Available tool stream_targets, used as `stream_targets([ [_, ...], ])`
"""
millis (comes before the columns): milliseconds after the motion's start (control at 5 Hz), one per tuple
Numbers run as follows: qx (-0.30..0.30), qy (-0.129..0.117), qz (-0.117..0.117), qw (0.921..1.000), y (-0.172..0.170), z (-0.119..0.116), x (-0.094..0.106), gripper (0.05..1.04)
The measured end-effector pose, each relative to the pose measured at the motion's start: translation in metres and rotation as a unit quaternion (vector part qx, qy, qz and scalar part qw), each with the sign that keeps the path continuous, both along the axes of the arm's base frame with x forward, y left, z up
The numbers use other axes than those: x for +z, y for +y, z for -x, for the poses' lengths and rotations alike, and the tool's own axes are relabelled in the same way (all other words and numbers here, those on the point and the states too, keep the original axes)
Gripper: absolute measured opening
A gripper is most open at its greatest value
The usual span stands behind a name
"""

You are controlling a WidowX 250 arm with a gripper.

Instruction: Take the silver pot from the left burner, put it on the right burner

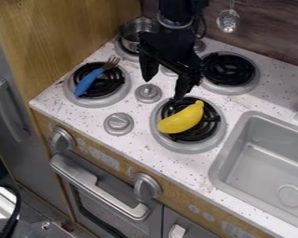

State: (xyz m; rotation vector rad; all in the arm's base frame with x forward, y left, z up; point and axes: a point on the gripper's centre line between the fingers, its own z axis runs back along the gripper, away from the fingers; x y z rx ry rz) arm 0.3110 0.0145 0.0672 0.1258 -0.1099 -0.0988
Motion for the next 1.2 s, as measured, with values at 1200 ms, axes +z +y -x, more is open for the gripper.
stream_targets([
  [1200,-0.006,-0.143,-0.063,0.9877,0.077,-0.105,-0.041,0.999],
])
